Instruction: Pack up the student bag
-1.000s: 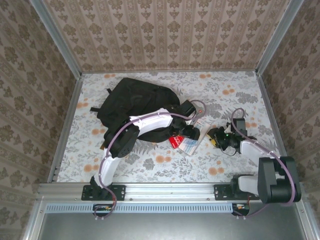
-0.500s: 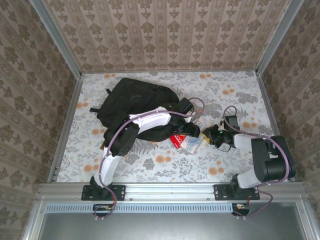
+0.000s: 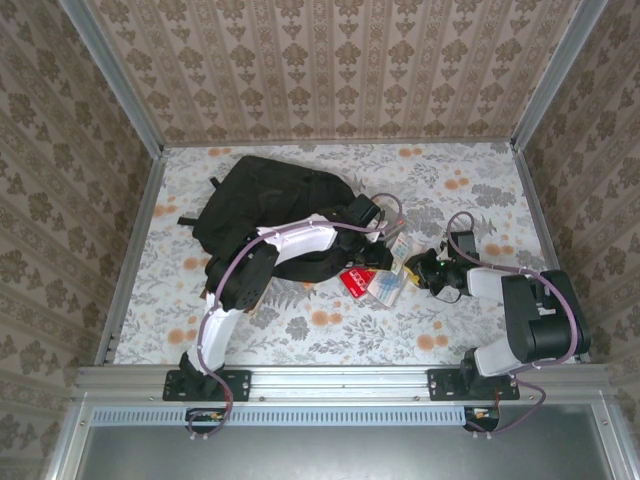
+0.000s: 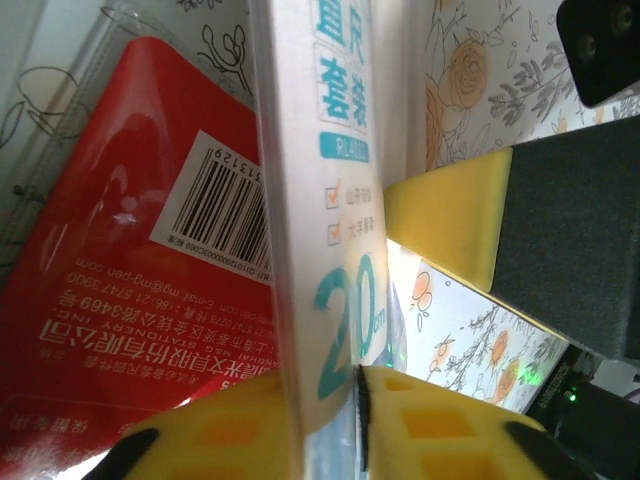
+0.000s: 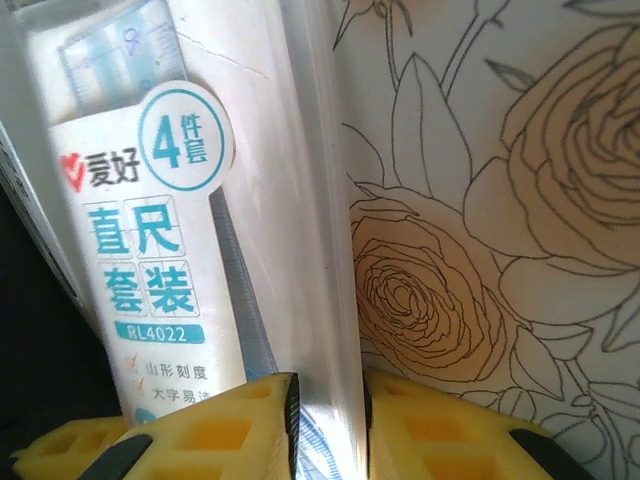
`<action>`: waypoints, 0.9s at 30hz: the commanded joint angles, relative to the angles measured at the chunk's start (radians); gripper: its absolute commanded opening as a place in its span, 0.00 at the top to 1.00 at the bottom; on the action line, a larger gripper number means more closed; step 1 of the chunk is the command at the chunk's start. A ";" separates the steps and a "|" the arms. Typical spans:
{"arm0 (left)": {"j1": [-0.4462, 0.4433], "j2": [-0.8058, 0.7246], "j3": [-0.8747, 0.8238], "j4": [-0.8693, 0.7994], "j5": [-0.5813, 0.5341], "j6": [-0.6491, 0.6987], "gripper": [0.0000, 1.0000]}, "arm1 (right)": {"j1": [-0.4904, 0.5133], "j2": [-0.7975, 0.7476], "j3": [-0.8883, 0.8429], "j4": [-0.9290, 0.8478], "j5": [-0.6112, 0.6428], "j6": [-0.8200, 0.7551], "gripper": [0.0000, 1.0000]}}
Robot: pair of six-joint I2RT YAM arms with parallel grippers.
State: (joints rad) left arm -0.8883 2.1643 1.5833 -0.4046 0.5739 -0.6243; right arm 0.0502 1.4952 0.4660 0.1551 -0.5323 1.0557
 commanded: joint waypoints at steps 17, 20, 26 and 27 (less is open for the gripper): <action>0.023 -0.197 -0.017 -0.026 -0.019 -0.034 1.00 | 0.030 -0.417 0.134 -0.478 0.255 -0.194 0.18; 0.042 -0.262 -0.034 0.005 0.001 -0.067 1.00 | 0.028 -0.551 0.144 -0.516 0.274 -0.201 0.08; 0.090 -0.402 -0.073 0.070 0.054 -0.113 1.00 | 0.008 -0.672 0.142 -0.404 0.150 -0.144 0.07; 0.098 -0.420 -0.085 0.086 0.062 -0.123 1.00 | 0.004 -0.669 0.140 -0.360 0.109 -0.126 0.08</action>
State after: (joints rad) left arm -0.8097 1.8072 1.5253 -0.3725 0.5880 -0.7063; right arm 0.0662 0.8234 0.5941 -0.2573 -0.3367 0.8955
